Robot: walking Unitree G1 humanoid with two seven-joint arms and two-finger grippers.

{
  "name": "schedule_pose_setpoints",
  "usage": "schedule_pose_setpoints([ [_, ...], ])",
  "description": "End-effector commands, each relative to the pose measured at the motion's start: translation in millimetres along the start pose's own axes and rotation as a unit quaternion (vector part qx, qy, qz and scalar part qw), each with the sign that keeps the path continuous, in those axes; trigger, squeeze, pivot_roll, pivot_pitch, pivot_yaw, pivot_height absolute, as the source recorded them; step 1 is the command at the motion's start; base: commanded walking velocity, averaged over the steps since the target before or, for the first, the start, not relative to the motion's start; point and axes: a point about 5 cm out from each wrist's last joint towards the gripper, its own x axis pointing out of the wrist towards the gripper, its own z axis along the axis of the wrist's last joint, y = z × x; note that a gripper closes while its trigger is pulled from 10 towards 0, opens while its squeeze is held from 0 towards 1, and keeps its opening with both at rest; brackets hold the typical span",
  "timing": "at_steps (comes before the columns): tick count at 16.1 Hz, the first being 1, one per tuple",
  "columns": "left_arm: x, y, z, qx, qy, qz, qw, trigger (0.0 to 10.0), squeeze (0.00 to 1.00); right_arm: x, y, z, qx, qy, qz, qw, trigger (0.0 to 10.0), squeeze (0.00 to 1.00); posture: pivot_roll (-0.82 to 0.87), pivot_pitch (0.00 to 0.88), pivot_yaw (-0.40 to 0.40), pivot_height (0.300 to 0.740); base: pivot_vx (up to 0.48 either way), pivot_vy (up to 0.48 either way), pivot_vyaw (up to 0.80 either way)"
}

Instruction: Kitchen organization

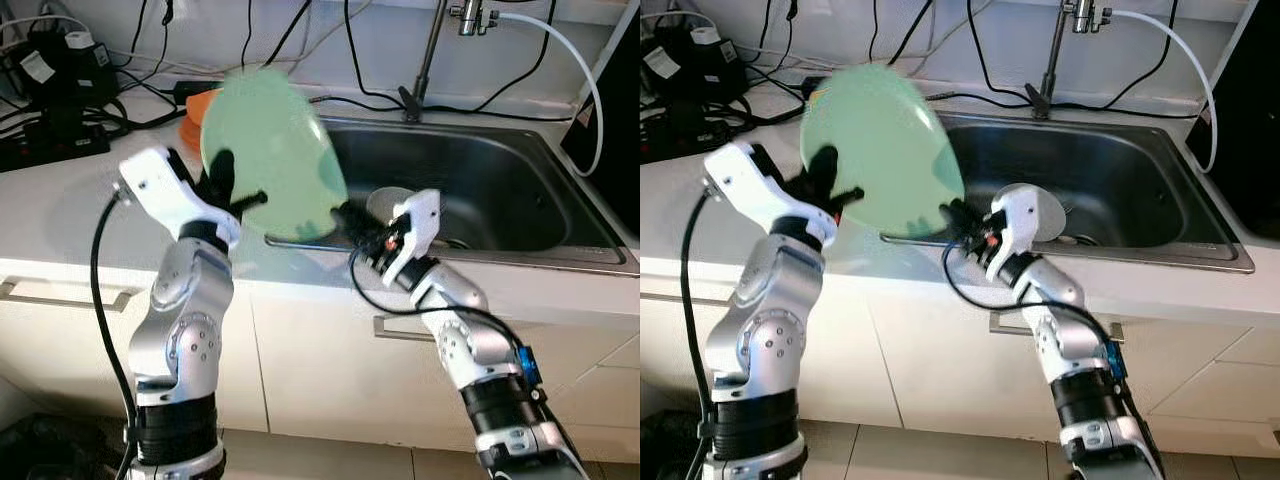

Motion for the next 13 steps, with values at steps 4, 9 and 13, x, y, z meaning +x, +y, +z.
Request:
schedule_pose_setpoints([
  [4, 4.2, -9.8, 15, -0.015, -0.059, -0.023, 0.998, 10.0, 0.00, 0.9, -11.7, 5, 0.014, -0.017, -0.044, 0.999, 10.0, 0.00, 0.13, 0.000, 0.001, 0.740, 0.000, 0.000, 0.00],
  [9, 9.8, -9.1, 22, -0.046, -0.100, -0.024, 0.994, 10.0, 0.00, 4.1, -17.4, 8, 0.060, -0.036, -0.077, 0.995, 10.0, 1.00, 0.13, 0.010, 0.001, 0.740, 0.000, 0.000, 0.00],
  [13, 16.6, -8.9, 20, -0.048, -0.106, -0.031, 0.993, 10.0, 0.00, 9.5, -18.7, 11, 0.142, -0.059, -0.093, 0.984, 10.0, 1.00, 0.13, 0.014, 0.000, 0.740, 0.000, 0.000, 0.00],
])
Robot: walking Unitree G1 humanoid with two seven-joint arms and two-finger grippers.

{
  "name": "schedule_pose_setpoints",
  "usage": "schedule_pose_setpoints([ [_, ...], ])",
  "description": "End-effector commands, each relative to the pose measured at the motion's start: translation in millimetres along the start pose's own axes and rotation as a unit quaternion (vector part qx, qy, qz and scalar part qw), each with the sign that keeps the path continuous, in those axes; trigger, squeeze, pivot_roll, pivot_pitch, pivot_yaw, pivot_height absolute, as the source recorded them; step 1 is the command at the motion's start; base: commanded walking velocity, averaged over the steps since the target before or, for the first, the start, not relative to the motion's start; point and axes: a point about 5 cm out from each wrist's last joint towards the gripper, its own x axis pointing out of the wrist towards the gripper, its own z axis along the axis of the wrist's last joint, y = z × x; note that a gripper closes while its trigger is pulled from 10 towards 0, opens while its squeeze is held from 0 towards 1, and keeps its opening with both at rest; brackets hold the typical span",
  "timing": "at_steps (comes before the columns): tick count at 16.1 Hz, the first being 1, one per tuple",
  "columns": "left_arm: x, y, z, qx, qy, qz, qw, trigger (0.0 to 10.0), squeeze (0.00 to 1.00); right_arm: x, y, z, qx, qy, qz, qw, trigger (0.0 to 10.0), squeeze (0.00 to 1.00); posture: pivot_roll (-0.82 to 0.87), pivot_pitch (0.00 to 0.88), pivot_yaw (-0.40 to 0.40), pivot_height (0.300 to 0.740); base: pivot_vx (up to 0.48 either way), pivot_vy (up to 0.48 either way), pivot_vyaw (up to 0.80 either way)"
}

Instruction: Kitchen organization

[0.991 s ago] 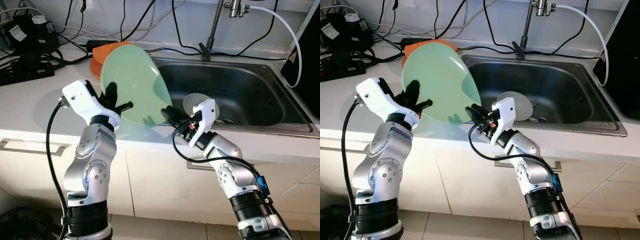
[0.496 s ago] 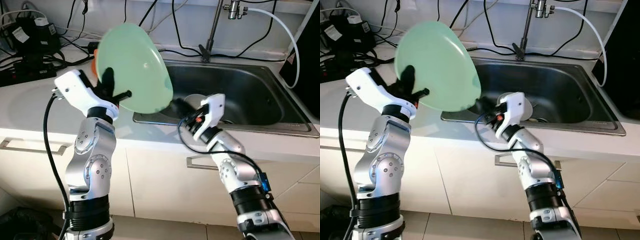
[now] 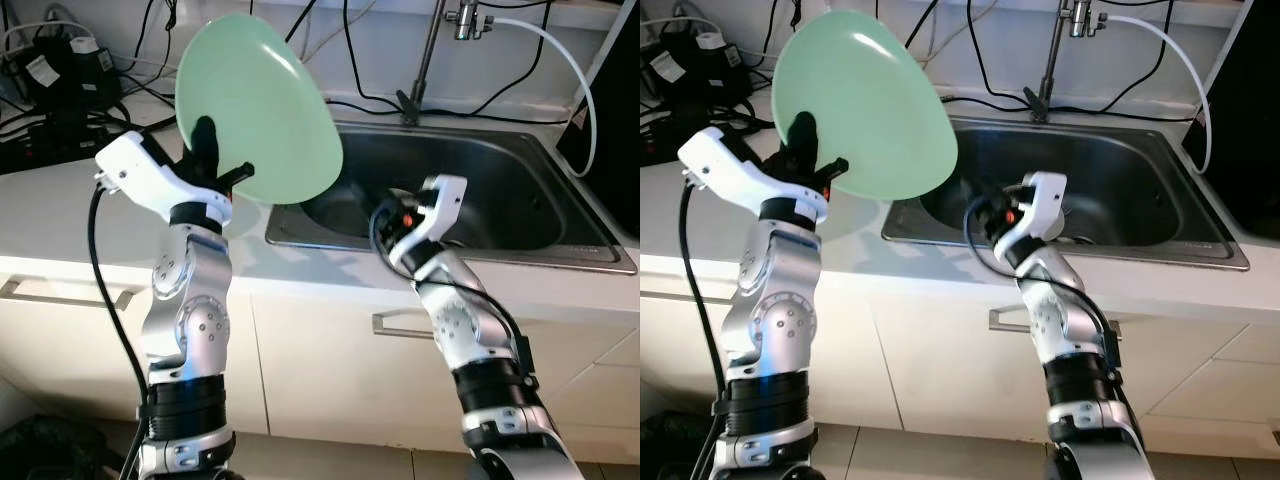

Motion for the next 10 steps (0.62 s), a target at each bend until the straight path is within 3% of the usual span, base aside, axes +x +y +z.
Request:
schedule_pose_setpoints([
  [1, 5.0, -10.5, 10.0, -0.009, -0.029, -0.028, 0.999, 10.0, 0.00, 1.6, -2.2, 2.7, 0.038, -0.007, -0.010, 0.999, 10.0, 1.00, 0.13, 0.014, 0.000, 0.740, 0.000, 0.000, 0.00],
  [6, 7.8, -9.0, 12.2, -0.021, -0.042, -0.024, 0.999, 10.0, 0.00, 3.9, 0.4, 1.3, 0.120, -0.012, -0.006, 0.993, 10.0, 1.00, 0.13, 0.019, 0.002, 0.740, 0.000, 0.000, 0.00],
  [7, 8.0, -9.4, 12.2, -0.024, -0.043, -0.025, 0.998, 10.0, 0.00, 4.4, 2.2, 1.5, 0.140, -0.013, -0.001, 0.990, 10.0, 0.00, 0.13, 0.020, 0.003, 0.740, 0.000, 0.000, 0.00],
  [10, 8.4, -13.9, 6.5, -0.051, -0.028, -0.031, 0.998, 10.0, 0.00, 7.0, 4.8, -0.4, 0.229, -0.012, -0.002, 0.973, 10.0, 0.00, 0.13, 0.023, 0.002, 0.740, 0.000, 0.000, 0.00],
])
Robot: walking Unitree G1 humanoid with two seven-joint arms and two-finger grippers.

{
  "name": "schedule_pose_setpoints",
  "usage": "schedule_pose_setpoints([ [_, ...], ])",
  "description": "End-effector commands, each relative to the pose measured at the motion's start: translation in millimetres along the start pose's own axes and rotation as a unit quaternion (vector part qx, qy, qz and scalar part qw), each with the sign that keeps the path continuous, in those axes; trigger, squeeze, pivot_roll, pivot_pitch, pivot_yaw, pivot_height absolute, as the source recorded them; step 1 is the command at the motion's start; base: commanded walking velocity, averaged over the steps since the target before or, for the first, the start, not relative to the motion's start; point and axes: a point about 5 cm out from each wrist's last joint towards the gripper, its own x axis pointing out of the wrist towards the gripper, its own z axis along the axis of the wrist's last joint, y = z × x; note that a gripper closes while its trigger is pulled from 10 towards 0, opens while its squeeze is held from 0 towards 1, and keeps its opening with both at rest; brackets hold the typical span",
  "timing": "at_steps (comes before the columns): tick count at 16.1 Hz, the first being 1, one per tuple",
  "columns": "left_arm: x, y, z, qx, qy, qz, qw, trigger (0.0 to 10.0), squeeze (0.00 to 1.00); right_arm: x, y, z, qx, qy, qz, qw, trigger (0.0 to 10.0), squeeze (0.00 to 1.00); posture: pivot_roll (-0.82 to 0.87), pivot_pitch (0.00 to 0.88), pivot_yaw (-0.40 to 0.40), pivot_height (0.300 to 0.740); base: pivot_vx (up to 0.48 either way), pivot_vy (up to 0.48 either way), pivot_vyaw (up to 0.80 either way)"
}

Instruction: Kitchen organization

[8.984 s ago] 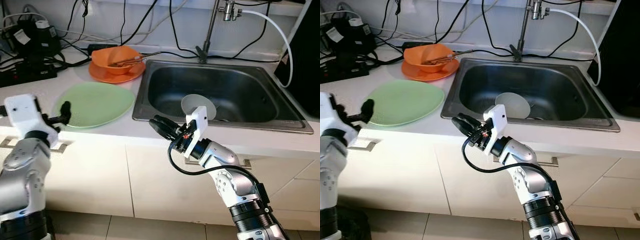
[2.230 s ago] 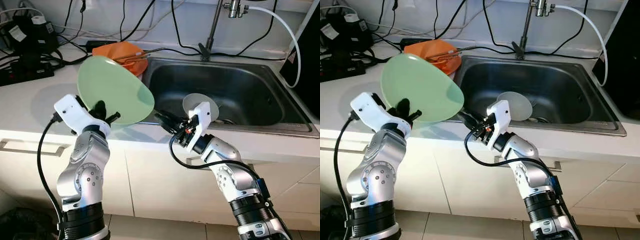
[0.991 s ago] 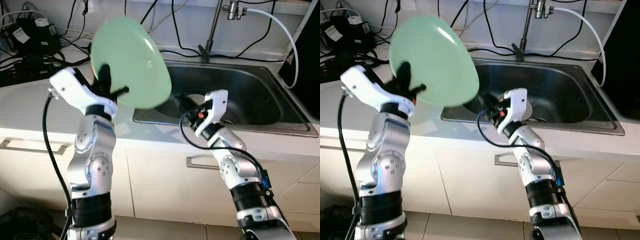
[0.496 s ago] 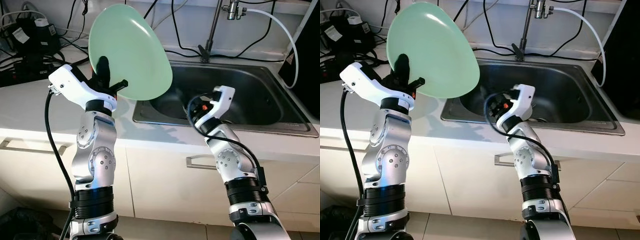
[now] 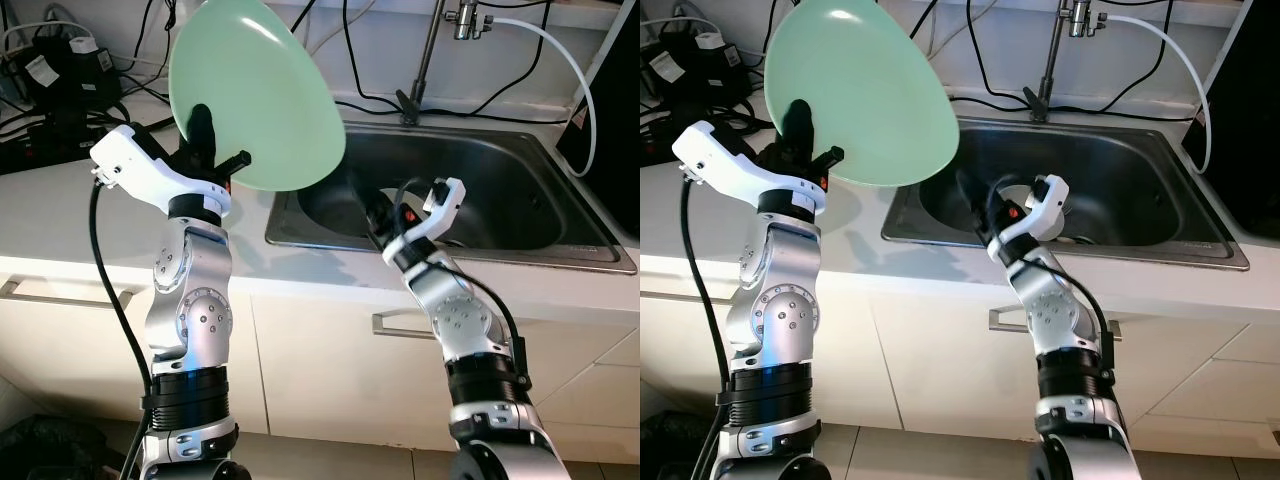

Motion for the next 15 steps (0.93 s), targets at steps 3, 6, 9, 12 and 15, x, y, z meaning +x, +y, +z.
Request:
schedule_pose_setpoints([
  [3, 1.7, -16.7, -2, -0.034, 0.003, -0.037, 0.999, 10.0, 0.00, 2.8, 2.9, 3, 0.036, -0.002, 0.005, 0.999, 10.0, 0.00, 0.13, 0.023, 0.002, 0.740, 0.000, 0.000, 0.00],
  [6, -0.1, -19.8, -7, -0.045, 0.012, -0.039, 0.998, 10.0, 0.00, 2.8, 4.3, 3, 0.052, 0.002, 0.012, 0.999, 10.0, 0.00, 0.13, 0.025, 0.001, 0.740, 0.000, 0.000, 0.00],
  [9, -0.8, -23.3, -14, -0.055, 0.035, -0.053, 0.996, 10.0, 0.00, 2.5, 3.9, 3, 0.059, 0.002, 0.010, 0.998, 10.0, 0.00, 0.13, 0.028, 0.000, 0.740, 0.000, 0.000, 0.00],
  [12, -3.0, -29.0, -19, -0.058, 0.051, -0.072, 0.994, 10.0, 0.00, 2.9, 4.7, 4, 0.062, 0.002, 0.012, 0.998, 10.0, 0.00, 0.13, 0.030, 0.002, 0.740, 0.000, 0.000, 0.00],
  [15, -4.3, -30.5, -22, -0.063, 0.061, -0.076, 0.993, 10.0, 0.00, 3.3, 4.7, 5, 0.065, -0.002, 0.014, 0.998, 10.0, 0.00, 0.13, 0.031, 0.001, 0.740, 0.000, 0.000, 0.00],
])
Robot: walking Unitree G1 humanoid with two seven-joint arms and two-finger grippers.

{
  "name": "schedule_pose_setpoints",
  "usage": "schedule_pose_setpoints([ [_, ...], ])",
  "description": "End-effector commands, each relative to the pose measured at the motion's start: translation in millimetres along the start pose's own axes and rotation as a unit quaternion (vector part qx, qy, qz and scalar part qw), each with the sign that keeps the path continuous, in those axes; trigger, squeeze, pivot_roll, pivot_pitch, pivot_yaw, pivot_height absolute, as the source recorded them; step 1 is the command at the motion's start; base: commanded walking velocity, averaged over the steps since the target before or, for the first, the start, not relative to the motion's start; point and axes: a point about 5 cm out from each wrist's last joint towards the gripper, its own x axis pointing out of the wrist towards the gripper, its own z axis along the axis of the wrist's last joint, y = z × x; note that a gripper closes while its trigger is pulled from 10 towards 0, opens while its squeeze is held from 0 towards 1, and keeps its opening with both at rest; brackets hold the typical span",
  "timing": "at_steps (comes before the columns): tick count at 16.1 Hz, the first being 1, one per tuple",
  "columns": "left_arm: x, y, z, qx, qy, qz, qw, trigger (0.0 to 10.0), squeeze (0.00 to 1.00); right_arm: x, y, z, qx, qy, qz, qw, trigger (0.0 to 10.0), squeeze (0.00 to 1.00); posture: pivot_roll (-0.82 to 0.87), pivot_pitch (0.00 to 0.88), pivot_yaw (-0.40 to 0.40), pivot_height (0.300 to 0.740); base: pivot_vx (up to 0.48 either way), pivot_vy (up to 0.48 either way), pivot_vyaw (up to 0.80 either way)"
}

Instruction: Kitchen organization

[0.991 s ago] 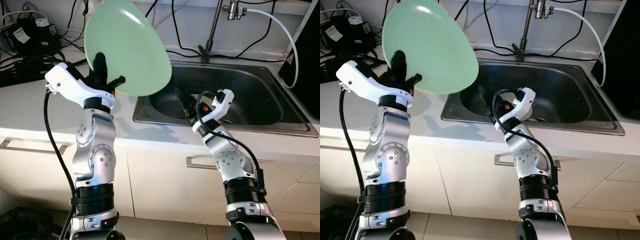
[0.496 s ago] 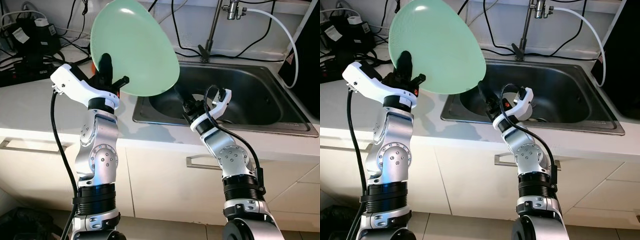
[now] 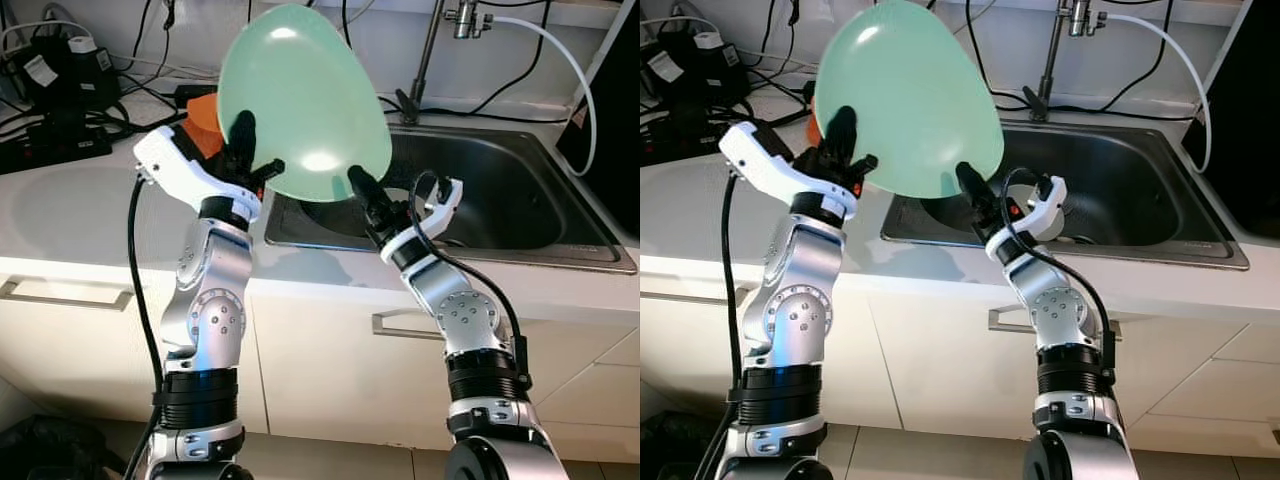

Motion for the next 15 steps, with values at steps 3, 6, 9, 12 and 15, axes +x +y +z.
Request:
schedule_pose_setpoints([
  [3, -0.4, -12.4, -6, -0.023, 0.006, -0.024, 0.999, 10.0, 0.00, 5.6, 6.4, 7, 0.007, -0.012, 0.010, 1.000, 10.0, 0.00, 0.13, 0.030, 0.003, 0.740, 0.000, 0.000, 0.00],
  [6, -1.3, -11.2, -10, -0.017, 0.022, -0.024, 0.999, 10.0, 0.00, 6.2, 6.7, 9, 0.013, -0.023, 0.009, 1.000, 10.0, 0.00, 0.13, 0.032, 0.003, 0.740, 0.000, 0.000, 0.00],
  [9, -3.2, -10.7, -17, -0.011, 0.042, -0.024, 0.999, 10.0, 0.00, 7.4, 8.4, 11, 0.018, -0.028, 0.014, 0.999, 0.0, 0.00, 0.14, 0.031, 0.003, 0.740, 0.000, 0.000, 0.00],
  [12, -3.6, -10.3, -21, -0.005, 0.058, -0.027, 0.998, 10.0, 0.00, 7.6, 9.2, 12, 0.021, -0.033, 0.017, 0.999, 0.0, 0.00, 0.13, 0.031, 0.006, 0.740, 0.000, 0.000, 0.00],
  [15, -4.8, -8.7, -28, 0.021, 0.079, -0.029, 0.996, 10.0, 0.00, 7.6, 8.9, 14, 0.024, -0.038, 0.017, 0.999, 0.0, 0.00, 0.13, 0.029, 0.005, 0.740, 0.000, 0.000, 0.00],
])
